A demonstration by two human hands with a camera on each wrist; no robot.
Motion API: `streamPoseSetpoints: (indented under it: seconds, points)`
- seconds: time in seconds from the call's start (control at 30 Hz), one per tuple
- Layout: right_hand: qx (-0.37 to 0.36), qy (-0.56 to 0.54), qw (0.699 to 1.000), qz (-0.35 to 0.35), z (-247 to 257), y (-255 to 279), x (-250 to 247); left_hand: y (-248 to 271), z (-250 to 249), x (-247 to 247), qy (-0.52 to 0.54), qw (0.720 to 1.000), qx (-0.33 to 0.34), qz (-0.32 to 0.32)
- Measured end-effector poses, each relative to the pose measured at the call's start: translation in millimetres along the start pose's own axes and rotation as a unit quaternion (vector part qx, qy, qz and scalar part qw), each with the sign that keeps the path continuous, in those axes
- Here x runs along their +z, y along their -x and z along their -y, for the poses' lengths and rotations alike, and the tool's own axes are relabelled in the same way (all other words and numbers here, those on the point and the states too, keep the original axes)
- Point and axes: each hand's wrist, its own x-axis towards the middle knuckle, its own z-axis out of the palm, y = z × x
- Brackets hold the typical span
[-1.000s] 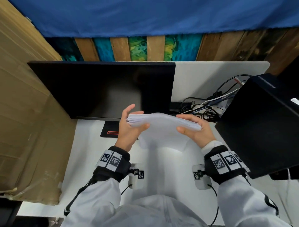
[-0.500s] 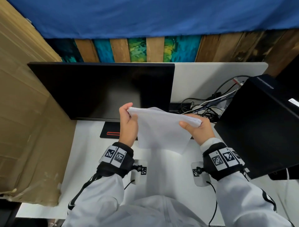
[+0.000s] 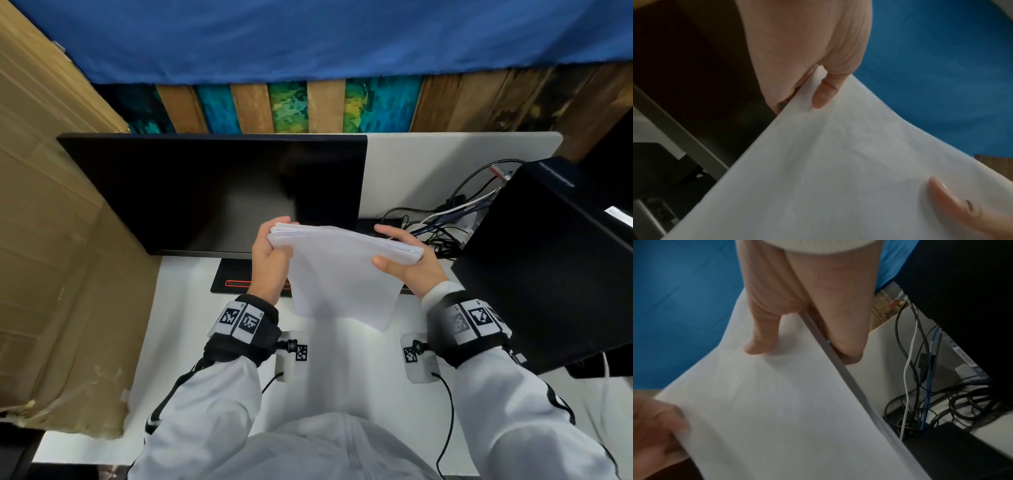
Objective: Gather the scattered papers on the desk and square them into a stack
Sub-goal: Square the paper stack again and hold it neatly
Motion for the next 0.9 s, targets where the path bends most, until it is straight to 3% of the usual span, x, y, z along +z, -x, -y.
streamPoseSetpoints:
  seconds: [0.07,0.17,0.23,0.3,0.4,0.5,0.63,0.8,0.83,0.9]
  points:
    - [0.004,0.027,1.0,-0.003,4.1,0.3,1.9,-0.3,-0.7,0.4,-0.024,0.999,0.009,0.022]
    - [0.005,0.089,0.991,-0.101,13.8,-2.1,4.4,0.9,-2.7,2.2,-0.109,0.991,0.051,0.051]
    - [-0.013,0.228,0.964,-0.134,20.5,-5.5,-0.9,1.9,-9.1,2.4,-0.153,0.982,0.101,0.044]
    - [-0.042,0.381,0.914,-0.134,27.6,-5.7,-8.5,2.9,-19.3,1.7,-0.197,0.967,0.156,0.04]
    - [-0.105,0.461,0.879,-0.07,38.7,-7.0,-10.3,9.6,-38.9,8.3,-0.258,0.934,0.238,0.073]
    - [-0.052,0.416,0.907,0.051,36.5,-8.3,3.8,21.6,-51.0,21.8,-0.326,0.888,0.297,0.128]
    - [-0.02,0.302,0.953,0.007,17.4,-6.6,5.7,16.8,-46.8,7.6,-0.34,0.896,0.214,0.187]
    - [0.035,0.138,0.988,-0.062,-1.1,-0.1,-27.0,-2.4,-13.7,-58.8,-0.512,0.841,0.027,0.173]
    - [0.036,0.108,0.99,-0.081,-3.5,0.7,-33.9,-5.7,-10.1,-71.3,-0.505,0.849,0.0,0.157]
    - [0.027,0.07,0.991,-0.111,-8.2,2.7,-42.8,-12.2,-10.1,-91.2,-0.413,0.903,-0.01,0.115]
